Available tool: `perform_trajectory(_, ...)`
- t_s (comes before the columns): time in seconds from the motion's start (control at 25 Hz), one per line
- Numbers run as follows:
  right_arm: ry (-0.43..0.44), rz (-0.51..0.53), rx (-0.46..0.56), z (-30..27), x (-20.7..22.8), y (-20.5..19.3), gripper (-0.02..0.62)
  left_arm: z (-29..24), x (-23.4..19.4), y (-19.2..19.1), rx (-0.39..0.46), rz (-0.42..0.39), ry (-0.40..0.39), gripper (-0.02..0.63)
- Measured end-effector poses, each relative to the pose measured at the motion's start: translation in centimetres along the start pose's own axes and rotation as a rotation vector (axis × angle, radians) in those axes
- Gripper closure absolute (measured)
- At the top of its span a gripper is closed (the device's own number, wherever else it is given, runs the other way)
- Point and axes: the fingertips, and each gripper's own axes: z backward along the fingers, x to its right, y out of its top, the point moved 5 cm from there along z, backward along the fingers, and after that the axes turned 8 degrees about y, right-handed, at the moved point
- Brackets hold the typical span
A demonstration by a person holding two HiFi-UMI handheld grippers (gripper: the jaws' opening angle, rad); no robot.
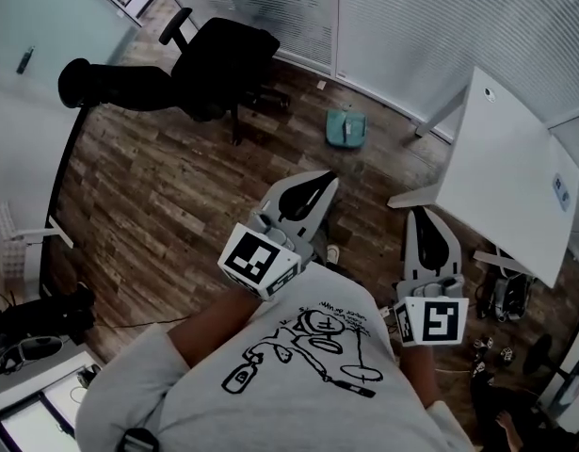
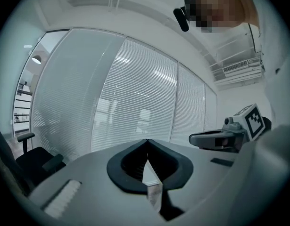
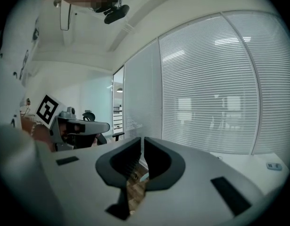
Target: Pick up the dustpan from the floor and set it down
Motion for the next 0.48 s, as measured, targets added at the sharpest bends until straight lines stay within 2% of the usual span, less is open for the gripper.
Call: perform_trajectory(0.48,0.038,0.009,-0.027,-13.2,6.0,2.7,0.577,-10.1,-9.7,3.1,-0.010,0.020,0.031,0.604)
